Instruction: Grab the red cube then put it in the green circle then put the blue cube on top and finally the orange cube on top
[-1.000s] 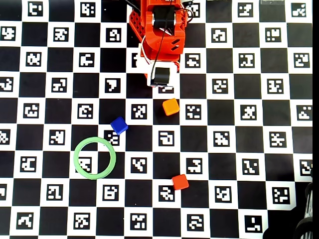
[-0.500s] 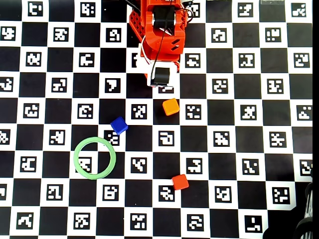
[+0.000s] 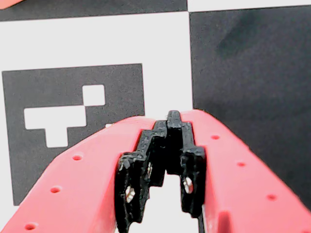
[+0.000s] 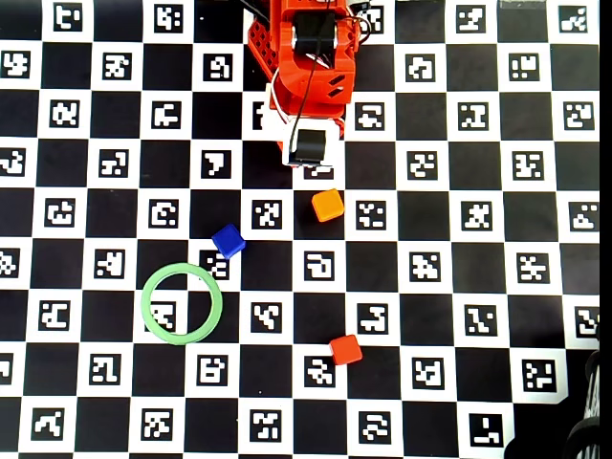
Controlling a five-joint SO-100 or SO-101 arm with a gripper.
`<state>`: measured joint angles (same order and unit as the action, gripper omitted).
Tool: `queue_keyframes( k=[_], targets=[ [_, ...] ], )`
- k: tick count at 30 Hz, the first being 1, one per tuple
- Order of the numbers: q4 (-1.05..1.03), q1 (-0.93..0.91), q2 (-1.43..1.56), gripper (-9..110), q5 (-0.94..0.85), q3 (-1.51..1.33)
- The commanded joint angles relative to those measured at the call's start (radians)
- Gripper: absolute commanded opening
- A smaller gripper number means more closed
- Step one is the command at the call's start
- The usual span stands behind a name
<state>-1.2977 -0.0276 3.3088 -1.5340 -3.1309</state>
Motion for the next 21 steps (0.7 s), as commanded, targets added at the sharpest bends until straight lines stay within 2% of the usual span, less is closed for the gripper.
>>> queue_keyframes(
  k=[1, 17, 21],
  targets=[
    [-0.066, 0.008, 0.051, -5, -0.006, -0.049],
    [-0.066, 0.008, 0.051, -5, -0.008, -0.049],
    [-0.060, 0.015, 0.051, -5, 0.037, -0.049]
  ],
)
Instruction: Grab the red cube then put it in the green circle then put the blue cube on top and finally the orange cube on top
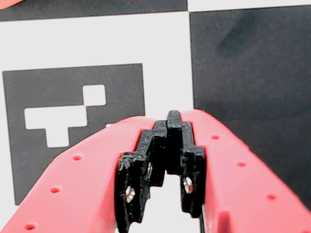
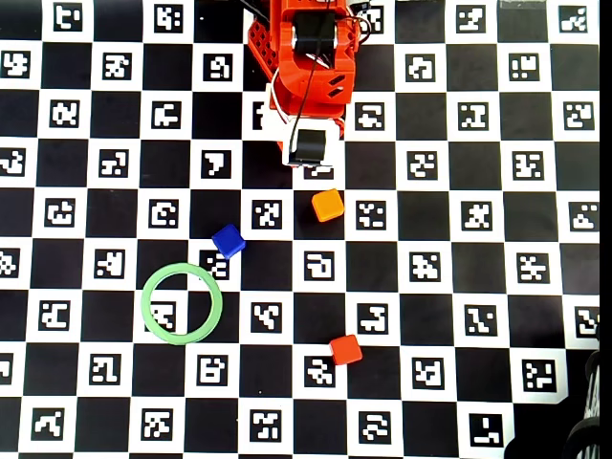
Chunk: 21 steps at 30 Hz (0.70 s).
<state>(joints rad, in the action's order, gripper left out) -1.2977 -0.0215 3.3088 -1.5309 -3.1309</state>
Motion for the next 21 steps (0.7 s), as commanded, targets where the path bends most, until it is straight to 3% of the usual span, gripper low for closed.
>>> queue_keyframes(
  k=[1, 9, 16, 21],
  targets=[
    [-0.058, 0.009, 0.051, -5, 0.044, -0.049],
    [-0.057, 0.020, 0.028, -5, 0.161, 0.031],
    [-0.034, 0.008, -0.367, -5, 0.345, 0.551],
    [-0.133, 0.020, -0.669, -6, 0.520, 0.976]
  ],
)
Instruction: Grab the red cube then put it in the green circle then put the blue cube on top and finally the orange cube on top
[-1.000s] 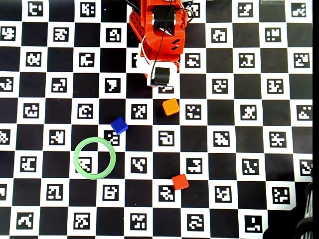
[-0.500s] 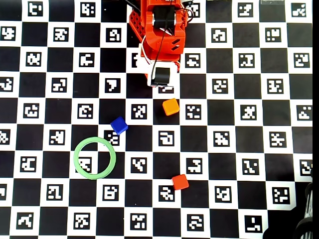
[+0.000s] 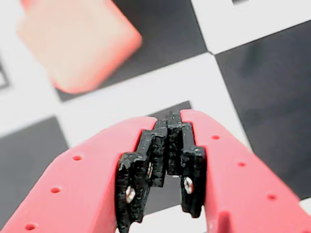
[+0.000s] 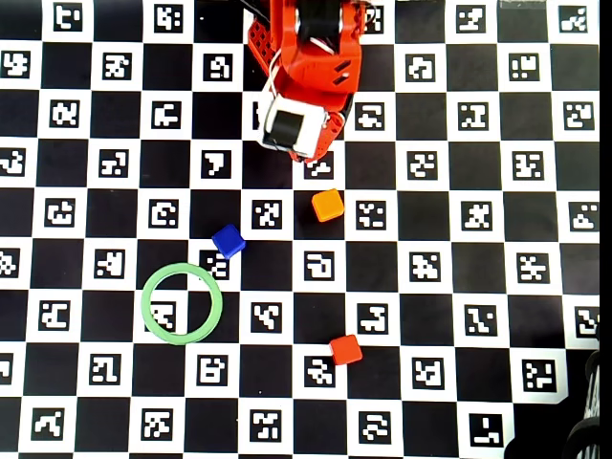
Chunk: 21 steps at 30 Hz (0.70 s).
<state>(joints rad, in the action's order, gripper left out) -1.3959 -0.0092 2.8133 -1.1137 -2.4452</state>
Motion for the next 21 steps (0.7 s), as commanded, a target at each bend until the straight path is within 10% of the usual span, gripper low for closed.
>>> queue_keyframes(
  k=[1, 21],
  targets=[
    [-0.055, 0.008, -0.221, -6, 0.161, 0.364],
    [-0.443, 0.172, -1.117, 4, 0.770, 1.414]
  ],
)
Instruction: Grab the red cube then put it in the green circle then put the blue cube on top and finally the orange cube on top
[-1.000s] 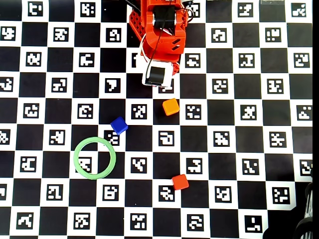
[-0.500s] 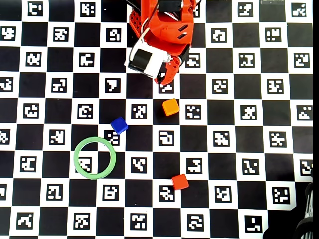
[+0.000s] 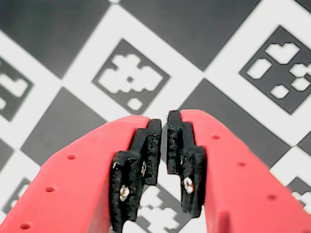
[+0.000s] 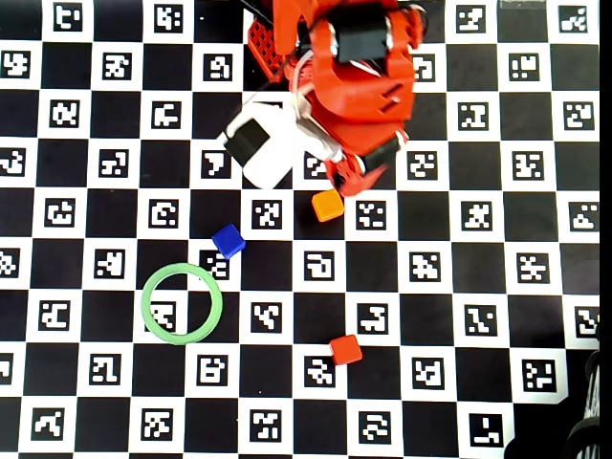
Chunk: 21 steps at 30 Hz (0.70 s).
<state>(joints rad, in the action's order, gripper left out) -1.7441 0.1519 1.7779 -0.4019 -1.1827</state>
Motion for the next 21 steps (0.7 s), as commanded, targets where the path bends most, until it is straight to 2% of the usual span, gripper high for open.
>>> queue_keyframes(
  k=[1, 12, 18, 21],
  targets=[
    [-0.097, 0.011, -0.118, 6, 0.074, 0.176],
    [-0.094, -0.055, -0.426, 31, 0.192, 0.463],
    [-0.035, -0.063, -0.497, 41, 0.213, 0.488],
    [0.002, -0.048, -0.508, 41, 0.238, 0.474]
  ],
)
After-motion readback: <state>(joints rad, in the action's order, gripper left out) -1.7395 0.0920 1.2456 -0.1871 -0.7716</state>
